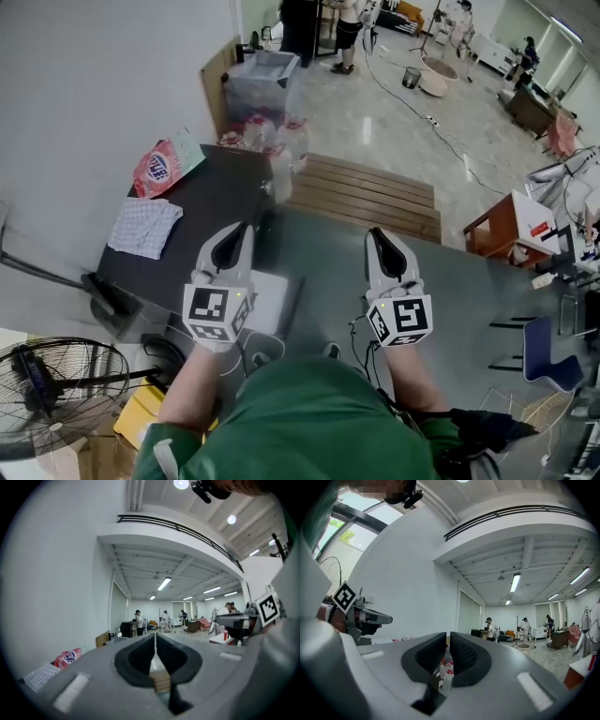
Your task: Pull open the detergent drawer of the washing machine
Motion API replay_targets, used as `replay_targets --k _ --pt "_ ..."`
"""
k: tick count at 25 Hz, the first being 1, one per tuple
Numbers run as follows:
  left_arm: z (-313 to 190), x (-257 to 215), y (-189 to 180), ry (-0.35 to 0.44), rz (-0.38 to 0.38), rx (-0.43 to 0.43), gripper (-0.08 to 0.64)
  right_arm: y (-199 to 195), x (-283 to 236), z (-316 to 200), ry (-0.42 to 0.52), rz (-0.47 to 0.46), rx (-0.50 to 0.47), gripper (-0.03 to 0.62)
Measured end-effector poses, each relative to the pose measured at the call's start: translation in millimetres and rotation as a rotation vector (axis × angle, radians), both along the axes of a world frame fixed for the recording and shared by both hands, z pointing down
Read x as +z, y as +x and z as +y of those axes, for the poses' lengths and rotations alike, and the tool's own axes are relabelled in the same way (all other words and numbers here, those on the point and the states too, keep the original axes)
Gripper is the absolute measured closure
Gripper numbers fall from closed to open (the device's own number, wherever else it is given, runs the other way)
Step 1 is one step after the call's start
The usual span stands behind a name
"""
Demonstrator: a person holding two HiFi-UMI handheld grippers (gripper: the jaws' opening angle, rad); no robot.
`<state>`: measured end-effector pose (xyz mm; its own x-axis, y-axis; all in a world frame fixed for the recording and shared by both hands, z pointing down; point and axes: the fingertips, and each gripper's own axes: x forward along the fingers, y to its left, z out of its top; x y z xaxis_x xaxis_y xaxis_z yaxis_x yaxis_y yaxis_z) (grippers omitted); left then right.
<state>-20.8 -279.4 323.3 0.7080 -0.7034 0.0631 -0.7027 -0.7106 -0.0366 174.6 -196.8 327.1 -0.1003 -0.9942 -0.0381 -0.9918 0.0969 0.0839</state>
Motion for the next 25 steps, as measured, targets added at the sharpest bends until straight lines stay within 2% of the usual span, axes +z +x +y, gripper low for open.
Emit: replay_targets --k 8,21,25 --pt "-5.4 0.9 -6.6 -0.014 0.006 -0.013 0.552 -1.8 8.8 -10.7 -0.026 -0.031 0.001 0.568" --pt "-12.2 13.6 -2.7 -0.034 -0.028 -0.027 0.552 3.3 15.0 -17.3 -0.027 -0.04 -0.018 0.568" --pt "-13.0 17.7 -2.9 -0.044 -0.036 -0.038 0.552 5.1 15.4 -18.6 -0.037 -0.067 -0.022 0.568"
